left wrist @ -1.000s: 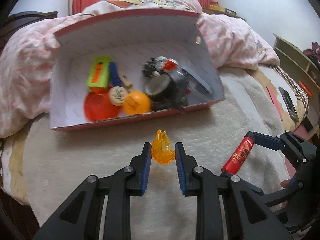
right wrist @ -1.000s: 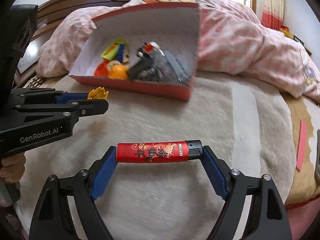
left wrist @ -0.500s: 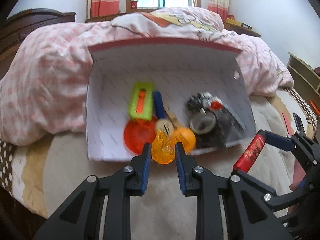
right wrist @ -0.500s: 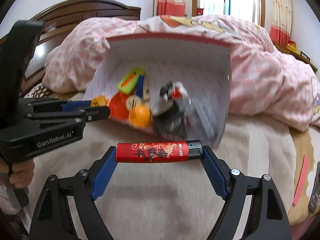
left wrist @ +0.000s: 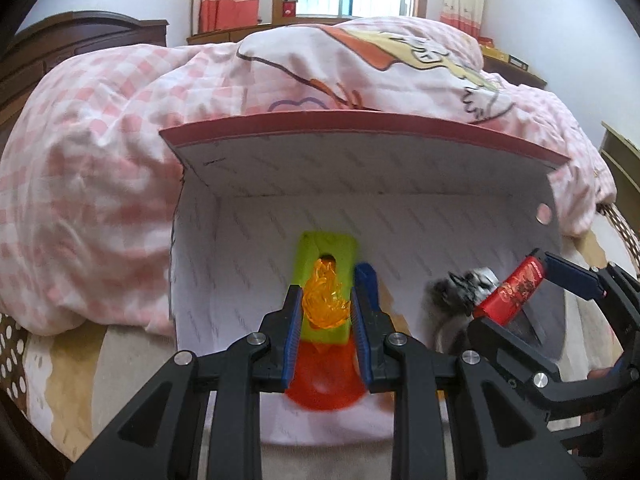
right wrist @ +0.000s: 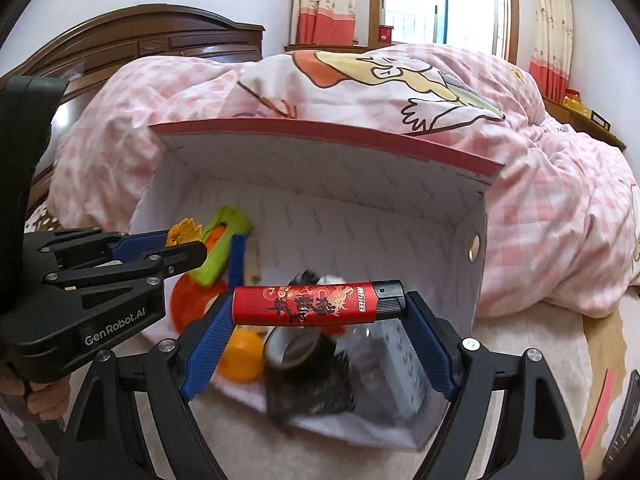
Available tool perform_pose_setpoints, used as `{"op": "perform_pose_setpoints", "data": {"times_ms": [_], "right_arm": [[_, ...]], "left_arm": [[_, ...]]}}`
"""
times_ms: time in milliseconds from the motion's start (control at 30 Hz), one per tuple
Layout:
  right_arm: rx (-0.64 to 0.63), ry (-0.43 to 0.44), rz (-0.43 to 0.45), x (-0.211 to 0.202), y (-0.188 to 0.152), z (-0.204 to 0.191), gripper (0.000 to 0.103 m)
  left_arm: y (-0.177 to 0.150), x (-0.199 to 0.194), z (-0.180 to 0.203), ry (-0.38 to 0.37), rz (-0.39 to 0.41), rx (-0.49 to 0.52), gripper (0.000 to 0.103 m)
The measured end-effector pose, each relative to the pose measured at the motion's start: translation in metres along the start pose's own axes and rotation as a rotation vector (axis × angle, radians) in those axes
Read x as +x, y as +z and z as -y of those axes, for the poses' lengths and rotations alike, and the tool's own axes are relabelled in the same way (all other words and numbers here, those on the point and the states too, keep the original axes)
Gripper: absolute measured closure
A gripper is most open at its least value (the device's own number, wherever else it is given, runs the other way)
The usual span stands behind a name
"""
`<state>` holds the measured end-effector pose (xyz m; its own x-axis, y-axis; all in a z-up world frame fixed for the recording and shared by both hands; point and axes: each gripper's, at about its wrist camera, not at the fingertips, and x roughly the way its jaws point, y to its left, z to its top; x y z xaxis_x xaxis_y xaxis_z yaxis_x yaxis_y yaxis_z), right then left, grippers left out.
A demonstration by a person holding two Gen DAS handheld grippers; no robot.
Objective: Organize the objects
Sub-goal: 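Open the left gripper to drop the flame piece while the right drops the cylinder into the box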
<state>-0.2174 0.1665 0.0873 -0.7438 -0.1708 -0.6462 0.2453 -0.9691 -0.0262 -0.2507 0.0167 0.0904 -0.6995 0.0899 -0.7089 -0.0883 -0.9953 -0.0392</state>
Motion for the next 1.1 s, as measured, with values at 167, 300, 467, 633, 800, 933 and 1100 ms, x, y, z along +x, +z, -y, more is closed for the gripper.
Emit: {"op": "perform_pose_setpoints", "data": {"times_ms": [167, 300, 467, 633, 800, 933, 1100], "right_arm": [[0.014, -0.004, -0.012, 0.015, 0.005, 0.005, 0.018], [0.007, -0.010, -0.013, 0.022, 0.006, 0.006, 0.018], [-0.027, -0.040, 0.016, 0.025, 0.007, 0.001, 0.018], [-0.030, -0.054, 0.028, 0.023, 0.007, -0.001, 0.018], [-0.038, -0.041, 0.057, 0.010, 0.006, -0.004, 0.017], [-0.037, -0.034, 0.077, 0.000, 0.006, -0.007, 0.017], [-0.024, -0.033, 0.079, -0.007, 0.003, -0.008, 0.017]], "left_arm": [[0.007, 0.014, -0.002, 0.010, -0.010, -0.004, 0.080], [0.010, 0.018, -0.002, 0.006, -0.002, -0.002, 0.080], [0.012, 0.023, 0.000, 0.002, -0.021, 0.003, 0.054], [0.012, 0.022, -0.001, 0.003, -0.023, -0.025, 0.051], [0.011, 0.016, -0.006, -0.003, -0.024, -0.050, 0.050], [0.011, 0.009, -0.006, 0.006, -0.011, -0.041, 0.049], [0.008, 0.004, -0.005, 0.022, -0.010, -0.033, 0.049]]}}
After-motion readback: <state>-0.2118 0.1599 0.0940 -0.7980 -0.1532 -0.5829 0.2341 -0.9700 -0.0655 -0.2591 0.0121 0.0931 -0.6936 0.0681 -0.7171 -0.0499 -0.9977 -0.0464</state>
